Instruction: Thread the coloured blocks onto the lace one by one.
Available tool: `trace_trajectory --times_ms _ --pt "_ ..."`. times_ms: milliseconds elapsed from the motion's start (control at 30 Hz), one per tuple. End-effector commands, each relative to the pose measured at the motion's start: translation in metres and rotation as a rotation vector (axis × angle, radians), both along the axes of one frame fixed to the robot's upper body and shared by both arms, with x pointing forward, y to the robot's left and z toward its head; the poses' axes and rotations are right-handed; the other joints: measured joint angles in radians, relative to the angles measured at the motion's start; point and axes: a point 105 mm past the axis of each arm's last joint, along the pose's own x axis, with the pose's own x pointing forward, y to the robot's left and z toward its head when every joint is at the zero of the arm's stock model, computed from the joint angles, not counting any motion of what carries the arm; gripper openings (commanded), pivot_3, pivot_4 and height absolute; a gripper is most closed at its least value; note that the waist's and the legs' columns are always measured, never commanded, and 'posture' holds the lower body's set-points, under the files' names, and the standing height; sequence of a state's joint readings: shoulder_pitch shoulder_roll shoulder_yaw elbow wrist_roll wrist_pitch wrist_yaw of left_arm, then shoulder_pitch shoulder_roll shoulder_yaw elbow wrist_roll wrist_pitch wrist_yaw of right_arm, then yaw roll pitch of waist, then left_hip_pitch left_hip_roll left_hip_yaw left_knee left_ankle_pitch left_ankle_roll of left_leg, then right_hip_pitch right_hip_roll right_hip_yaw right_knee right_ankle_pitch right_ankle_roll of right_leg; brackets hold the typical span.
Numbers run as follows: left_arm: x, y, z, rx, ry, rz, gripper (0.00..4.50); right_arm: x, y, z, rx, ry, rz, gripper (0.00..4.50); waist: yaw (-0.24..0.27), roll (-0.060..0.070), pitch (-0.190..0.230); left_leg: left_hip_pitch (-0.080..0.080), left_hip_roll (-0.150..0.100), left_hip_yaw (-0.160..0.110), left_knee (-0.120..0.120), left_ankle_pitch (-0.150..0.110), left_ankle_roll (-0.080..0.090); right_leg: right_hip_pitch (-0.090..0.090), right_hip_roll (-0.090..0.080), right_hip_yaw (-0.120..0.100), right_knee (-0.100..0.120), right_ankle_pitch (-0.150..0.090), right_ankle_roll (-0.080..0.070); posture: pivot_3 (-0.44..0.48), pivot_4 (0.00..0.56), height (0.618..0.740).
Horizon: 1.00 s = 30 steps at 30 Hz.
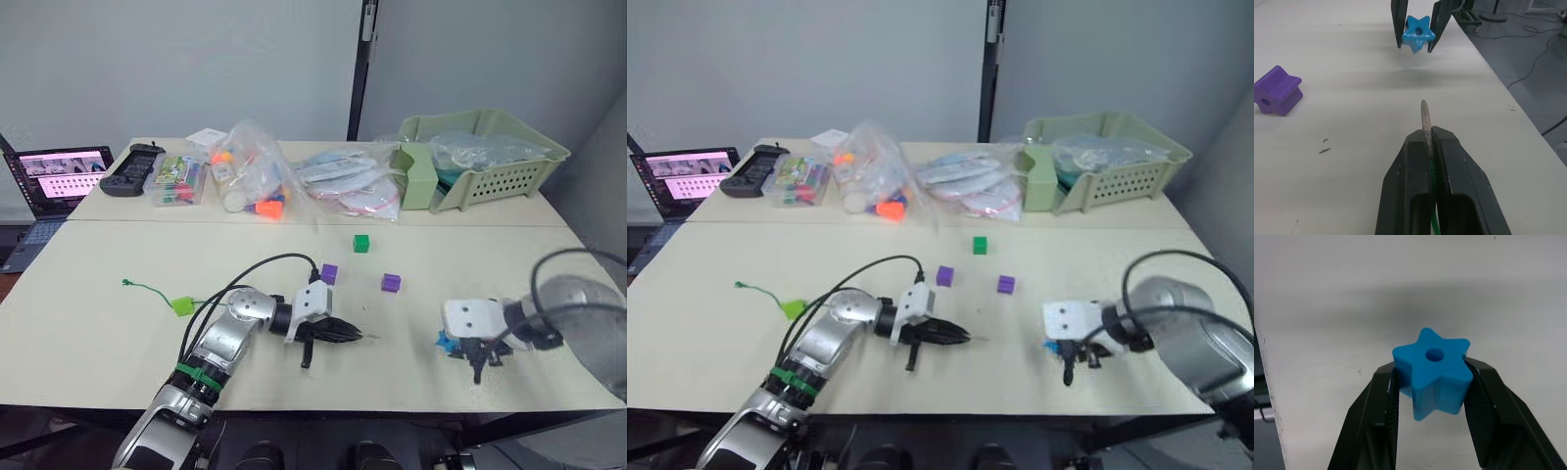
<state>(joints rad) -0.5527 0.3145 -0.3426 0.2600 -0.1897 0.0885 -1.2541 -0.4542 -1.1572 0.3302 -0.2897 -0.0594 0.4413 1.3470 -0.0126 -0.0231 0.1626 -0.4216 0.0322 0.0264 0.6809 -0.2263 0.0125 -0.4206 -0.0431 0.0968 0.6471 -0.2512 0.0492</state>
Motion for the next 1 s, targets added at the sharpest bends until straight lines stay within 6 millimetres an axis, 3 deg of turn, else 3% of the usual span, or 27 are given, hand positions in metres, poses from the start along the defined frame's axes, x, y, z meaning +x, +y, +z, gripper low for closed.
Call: trace_trajectory --times_ms 33,233,467,500,700,1000 --pt "-0.001 -0.003 0.008 -0.022 -0.042 -0.002 0.00 0.008 0.007 -0.001 -0.056 0.059 0.013 1.31 -0.001 0.000 0.000 -0.001 0.000 0.000 0.000 0.000 0.000 -0.001 0.000 0.000 0.000 0.000 0.000 0.000 0.150 0.734" --pt "-0.002 0.001 0.007 -0.022 -0.040 0.020 0.00 0.023 0.022 -0.007 -0.079 0.071 -0.029 1.31 0.004 0.000 0.000 -0.002 -0.001 0.000 0.000 0.000 0.000 -0.002 -0.001 0.000 0.001 0.000 0.000 0.000 0.150 0.734" --pt "-0.004 0.003 0.007 -0.023 -0.038 0.032 0.00 0.013 0.032 -0.022 -0.115 0.148 -0.009 1.31 0.006 0.000 0.000 -0.001 0.000 0.000 0.000 0.000 0.000 -0.001 -0.001 -0.001 0.001 0.000 0.000 0.000 0.150 0.734" --pt "-0.004 0.003 0.007 -0.023 -0.038 0.032 0.00 0.013 0.034 -0.021 -0.115 0.146 -0.004 2.33 0.006 0.000 0.000 -0.001 0.000 0.000 0.000 0.000 0.000 -0.001 -0.001 -0.001 0.001 0.000 0.000 0.000 0.150 0.734" --pt "-0.002 0.002 0.008 -0.022 -0.040 0.030 0.00 0.017 0.035 -0.009 -0.098 0.115 -0.005 4.36 0.006 0.000 0.000 -0.001 0.000 0.000 0.000 0.000 0.000 -0.001 -0.001 -0.002 0.001 0.000 0.000 0.000 0.150 0.734" --pt "-0.002 0.001 0.009 -0.021 -0.041 0.020 0.00 0.020 0.028 0.032 0.005 -0.004 -0.076 4.44 0.006 0.000 0.000 -0.001 0.000 0.000 0.000 0.000 0.000 -0.002 -0.001 -0.001 0.001 0.000 0.000 0.000 0.150 0.734"
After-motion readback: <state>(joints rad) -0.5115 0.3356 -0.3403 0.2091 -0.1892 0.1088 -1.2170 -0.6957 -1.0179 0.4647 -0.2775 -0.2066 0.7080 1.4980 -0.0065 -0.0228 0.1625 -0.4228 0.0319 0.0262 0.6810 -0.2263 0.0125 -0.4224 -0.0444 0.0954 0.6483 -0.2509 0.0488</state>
